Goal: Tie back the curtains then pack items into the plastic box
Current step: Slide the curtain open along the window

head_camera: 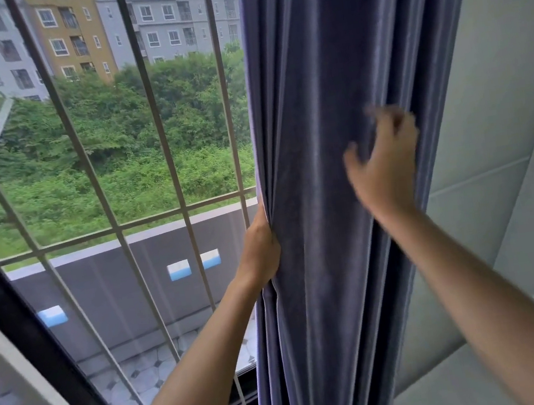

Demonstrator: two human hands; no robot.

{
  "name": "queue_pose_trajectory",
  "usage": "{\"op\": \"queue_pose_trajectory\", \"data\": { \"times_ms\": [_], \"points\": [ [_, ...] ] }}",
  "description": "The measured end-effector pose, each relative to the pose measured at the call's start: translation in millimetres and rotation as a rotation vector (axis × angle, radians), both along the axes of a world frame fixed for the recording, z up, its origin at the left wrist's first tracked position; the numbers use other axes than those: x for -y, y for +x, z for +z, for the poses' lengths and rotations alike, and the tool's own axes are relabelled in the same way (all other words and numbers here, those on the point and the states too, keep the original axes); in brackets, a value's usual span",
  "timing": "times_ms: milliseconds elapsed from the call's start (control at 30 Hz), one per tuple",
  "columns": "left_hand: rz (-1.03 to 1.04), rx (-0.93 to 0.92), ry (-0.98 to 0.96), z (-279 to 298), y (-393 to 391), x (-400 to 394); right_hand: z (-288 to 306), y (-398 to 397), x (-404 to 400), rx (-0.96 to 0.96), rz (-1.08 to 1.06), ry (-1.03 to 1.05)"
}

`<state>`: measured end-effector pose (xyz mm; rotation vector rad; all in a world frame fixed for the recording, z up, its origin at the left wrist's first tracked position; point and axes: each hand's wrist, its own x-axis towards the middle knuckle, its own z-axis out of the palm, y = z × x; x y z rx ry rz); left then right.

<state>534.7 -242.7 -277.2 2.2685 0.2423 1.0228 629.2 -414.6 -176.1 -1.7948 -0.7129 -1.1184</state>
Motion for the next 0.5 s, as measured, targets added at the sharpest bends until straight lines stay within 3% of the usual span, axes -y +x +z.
{"op": "queue_pose_trajectory", "data": {
  "times_ms": [100, 200, 333, 500],
  "points": [
    [-0.004, -0.046, -0.006, -0.4, 1.6, 0.9, 30.6, 21.9, 4.5, -0.136, 0.059, 0.044],
    [0.001, -0.071, -0.011, -2.2, 3.6, 2.2, 20.0, 33.1, 2.3, -0.298, 0.182, -0.024],
    [-0.007, -0.073, -0.022, -5.7, 6.8, 4.2, -31.1, 35.4, -1.7, -0.474, 0.234, -0.118],
    [-0.052, -0.048, -0.03, -1.6, 6.3, 8.6, -120.6, 10.0, -10.0, -0.641, 0.152, -0.479]
  ]
}}
